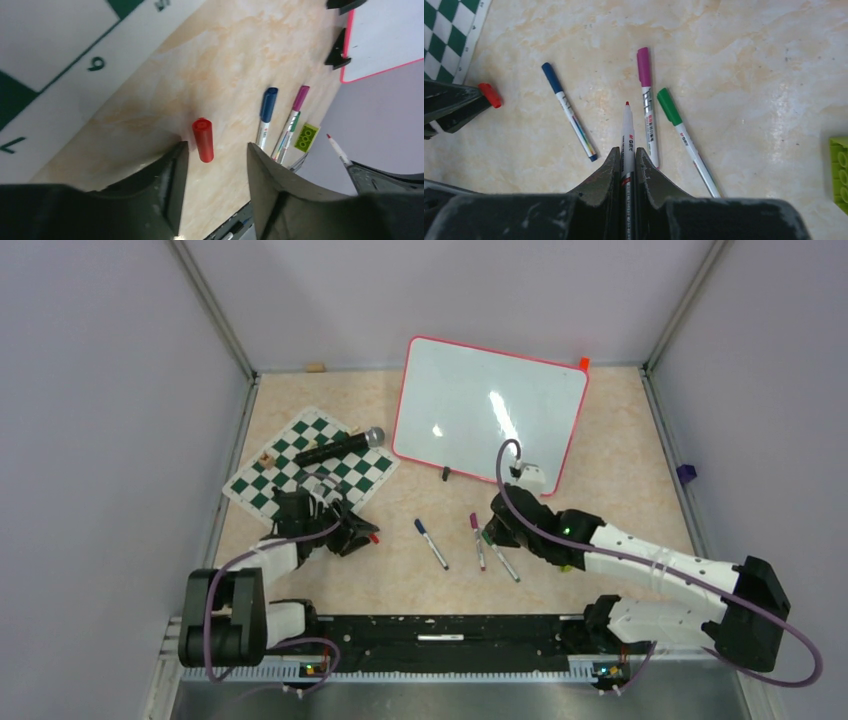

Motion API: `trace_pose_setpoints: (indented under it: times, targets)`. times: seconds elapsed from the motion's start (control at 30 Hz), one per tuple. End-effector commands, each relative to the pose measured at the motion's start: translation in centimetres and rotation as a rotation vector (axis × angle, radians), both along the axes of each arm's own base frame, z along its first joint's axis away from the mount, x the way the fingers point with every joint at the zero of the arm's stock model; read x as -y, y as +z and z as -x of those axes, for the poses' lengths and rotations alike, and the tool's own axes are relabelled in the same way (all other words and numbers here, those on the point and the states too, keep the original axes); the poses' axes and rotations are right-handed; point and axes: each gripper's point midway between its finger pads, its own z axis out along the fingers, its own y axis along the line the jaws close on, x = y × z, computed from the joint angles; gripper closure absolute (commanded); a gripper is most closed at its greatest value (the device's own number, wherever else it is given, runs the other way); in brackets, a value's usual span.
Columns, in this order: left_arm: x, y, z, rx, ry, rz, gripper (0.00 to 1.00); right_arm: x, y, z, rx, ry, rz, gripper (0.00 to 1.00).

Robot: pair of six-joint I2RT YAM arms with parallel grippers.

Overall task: Write a sentence on the whiteboard
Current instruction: Pick up the pen cap from the center of the board, then move the whiteboard to the center of the board.

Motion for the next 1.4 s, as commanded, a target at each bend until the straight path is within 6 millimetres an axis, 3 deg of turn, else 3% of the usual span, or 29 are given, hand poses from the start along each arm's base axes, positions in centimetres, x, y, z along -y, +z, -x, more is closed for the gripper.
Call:
trace_pose_setpoints:
  times: [0.0, 0.13, 0.2, 0.27, 0.3, 0.5, 0.63, 0.77, 0.93, 1.03, 1.17, 1.37]
  targets:
    - [0.4, 1.5, -0.3, 0.101, -0.027, 0.012, 0.44, 1.6, 1.0, -0.4, 0.017, -0.085, 0.023, 1.00]
    - [0.1, 2.7, -0.3, 0.132, -0.014, -0.008, 0.37, 0.8, 2.0, -0.3, 0.069, 0.006, -0.018, 1.00]
    - [-0.1, 3.3, -0.2, 0.136, -0.007, -0.025, 0.23, 0.0, 2.6, -0.2, 0.117, 0.086, -0.037, 1.00]
    - [-0.3, 4.5, -0.5, 0.185, -0.010, -0.045, 0.03, -0.2, 3.3, -0.4, 0.178, 0.141, -0.041, 1.00]
    - [-0.4, 5.3, -0.8, 0.220, -0.013, -0.050, 0.01, -0.1, 3.5, -0.6, 0.210, 0.150, -0.037, 1.00]
    - [-0.7, 10.4, -2.7, 0.488, 0.006, -0.081, 0.01, 2.1, 5.4, -2.7, 0.333, 0.088, -0.050, 1.00]
    - [-1.9, 12.4, -4.7, 0.598, 0.067, -0.138, 0.03, 2.9, 6.6, -4.8, 0.357, 0.069, -0.102, 1.00]
    - [-2.7, 12.7, -7.5, 0.620, 0.135, -0.152, 0.05, 3.6, 7.4, -7.1, 0.367, 0.050, -0.104, 1.00]
    - [-1.2, 14.6, -11.1, 0.664, 0.067, -0.064, 0.01, 3.8, 8.7, -9.0, 0.389, 0.031, -0.082, 1.00]
    - [0.2, 16.0, -12.8, 0.696, -0.005, 0.019, 0.02, 3.6, 9.5, -9.2, 0.416, 0.051, -0.097, 1.00]
    - [0.4, 16.9, -15.4, 0.726, -0.038, 0.018, 0.01, 4.3, 9.8, -8.9, 0.457, 0.064, -0.082, 1.00]
    - [-0.6, 15.7, -20.2, 0.724, -0.019, -0.038, 0.01, 5.7, 9.7, -8.6, 0.486, 0.040, -0.055, 1.00]
